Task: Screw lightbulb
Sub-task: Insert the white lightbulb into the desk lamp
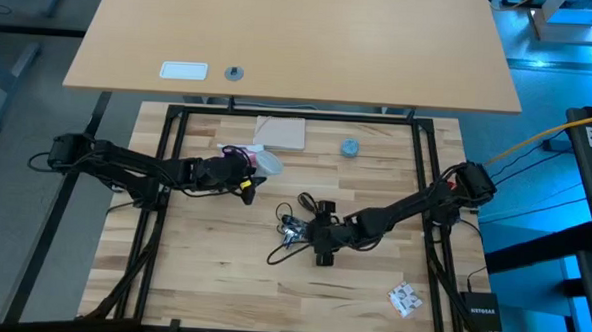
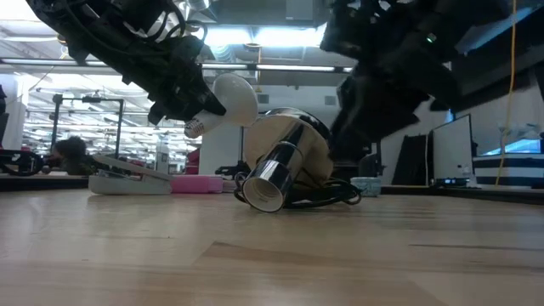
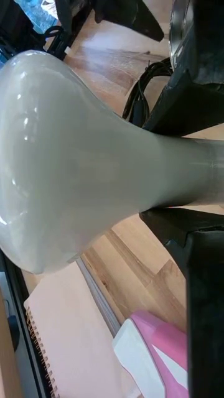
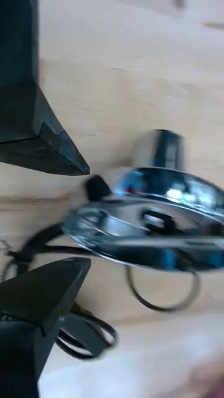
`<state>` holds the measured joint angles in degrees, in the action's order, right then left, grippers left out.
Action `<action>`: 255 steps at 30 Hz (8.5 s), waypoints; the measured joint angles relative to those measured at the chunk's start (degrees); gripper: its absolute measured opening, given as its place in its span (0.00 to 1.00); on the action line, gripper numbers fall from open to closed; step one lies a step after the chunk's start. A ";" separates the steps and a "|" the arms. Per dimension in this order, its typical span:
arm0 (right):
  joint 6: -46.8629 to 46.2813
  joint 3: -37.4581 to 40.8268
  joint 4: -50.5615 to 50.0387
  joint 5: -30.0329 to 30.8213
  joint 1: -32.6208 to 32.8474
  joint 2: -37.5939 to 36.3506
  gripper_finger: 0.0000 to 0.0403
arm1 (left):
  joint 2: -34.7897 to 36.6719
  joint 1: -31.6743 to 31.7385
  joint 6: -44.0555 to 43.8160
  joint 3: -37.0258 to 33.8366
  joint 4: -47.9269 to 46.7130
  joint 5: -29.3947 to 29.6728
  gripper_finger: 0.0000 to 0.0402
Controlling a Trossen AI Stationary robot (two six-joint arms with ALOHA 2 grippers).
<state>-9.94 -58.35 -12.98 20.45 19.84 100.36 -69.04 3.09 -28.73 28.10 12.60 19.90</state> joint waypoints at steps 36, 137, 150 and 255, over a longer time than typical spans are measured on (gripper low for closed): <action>2.77 -0.02 7.28 5.95 -0.11 0.00 0.58 | 0.00 0.00 0.00 0.00 0.00 -0.02 0.39; -17.34 25.01 102.79 -19.72 -6.91 21.18 0.00 | 12.13 0.00 -6.47 0.02 -10.62 -0.39 0.39; -17.24 16.72 91.93 -21.07 -7.06 24.41 0.08 | 12.09 0.00 -5.79 0.02 -10.75 -0.39 0.39; 30.68 -0.11 50.70 -51.24 -18.07 15.17 0.36 | 12.09 0.00 -2.34 0.02 -15.13 -0.37 0.39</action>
<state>20.73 -58.46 37.72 -30.79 1.77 115.52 -56.95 3.09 -31.07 28.12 -2.53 19.53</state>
